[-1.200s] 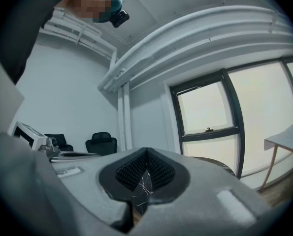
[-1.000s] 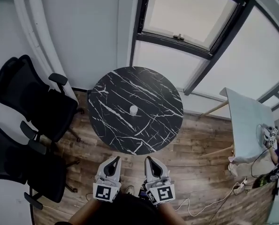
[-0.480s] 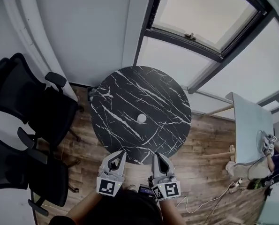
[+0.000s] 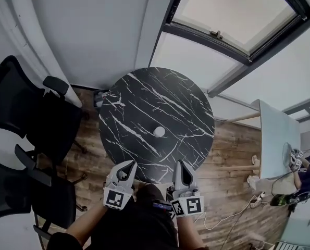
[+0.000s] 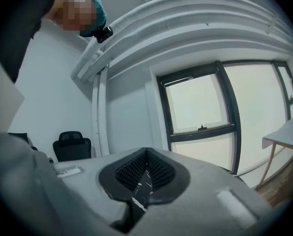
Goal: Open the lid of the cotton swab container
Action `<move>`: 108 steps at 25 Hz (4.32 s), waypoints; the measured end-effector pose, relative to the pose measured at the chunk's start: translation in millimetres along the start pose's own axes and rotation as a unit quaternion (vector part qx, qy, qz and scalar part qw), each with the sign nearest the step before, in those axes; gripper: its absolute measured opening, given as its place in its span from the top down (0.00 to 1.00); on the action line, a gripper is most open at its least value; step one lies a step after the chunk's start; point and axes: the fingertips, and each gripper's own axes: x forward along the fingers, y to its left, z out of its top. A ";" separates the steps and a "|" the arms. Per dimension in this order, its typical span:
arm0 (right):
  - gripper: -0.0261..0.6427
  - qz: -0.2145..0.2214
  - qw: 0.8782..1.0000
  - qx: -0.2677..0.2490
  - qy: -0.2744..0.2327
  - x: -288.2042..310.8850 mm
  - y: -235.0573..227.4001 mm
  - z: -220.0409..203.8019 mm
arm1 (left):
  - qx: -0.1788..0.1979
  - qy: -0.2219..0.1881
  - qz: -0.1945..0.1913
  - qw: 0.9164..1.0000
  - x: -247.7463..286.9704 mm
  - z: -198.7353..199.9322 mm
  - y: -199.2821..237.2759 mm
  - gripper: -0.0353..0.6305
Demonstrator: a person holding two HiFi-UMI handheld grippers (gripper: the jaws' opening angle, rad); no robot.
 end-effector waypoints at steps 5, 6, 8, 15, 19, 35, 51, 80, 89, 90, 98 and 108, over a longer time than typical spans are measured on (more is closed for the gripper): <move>0.97 0.001 1.000 -0.003 0.006 6.2 -9.6 -8.1 | 0.006 0.010 0.001 1.000 18.9 -4.2 -1.7 0.94; 0.97 0.003 1.000 -0.002 0.007 8.1 -13.5 -10.8 | 0.011 0.009 0.002 1.000 24.0 -4.7 -3.3 0.94; 0.97 0.010 1.000 0.001 0.010 13.1 -21.2 -16.4 | 0.021 0.002 0.002 1.000 34.9 -5.9 -7.9 0.94; 0.97 0.036 0.999 0.019 0.032 31.7 -44.2 -44.7 | 0.067 0.005 -0.018 0.998 64.6 -10.8 -22.8 0.93; 0.97 0.040 0.998 0.021 0.039 40.6 -54.1 -57.8 | 0.059 0.016 -0.004 0.998 81.0 -30.0 -19.9 0.91; 0.97 0.032 0.996 0.047 0.073 54.4 -71.8 -104.4 | 0.033 0.082 0.002 0.996 141.7 -116.5 -13.8 0.87; 0.97 0.040 0.992 0.067 0.094 68.6 -74.8 -132.6 | 0.039 0.161 0.008 0.986 172.9 -204.3 -8.2 0.75; 0.97 0.045 0.990 0.065 0.113 97.8 -106.3 -145.9 | 0.020 0.242 -0.020 0.970 230.0 -254.9 -11.5 0.63; 0.97 0.032 0.991 0.068 0.115 97.8 -122.2 -150.2 | 0.017 0.253 -0.017 0.967 244.0 -259.7 -11.6 0.60; 0.97 0.033 0.990 0.069 0.116 97.5 -122.9 -150.8 | 0.016 0.253 -0.016 0.967 245.4 -259.5 -11.2 0.60; 0.97 0.029 0.990 0.073 0.117 95.3 -130.3 -155.1 | 0.018 0.255 -0.008 0.967 252.0 -261.8 -10.3 0.59; 0.97 0.027 0.989 0.077 0.122 91.0 -137.5 -157.9 | 0.022 0.265 -0.001 0.964 260.5 -267.8 -10.4 0.54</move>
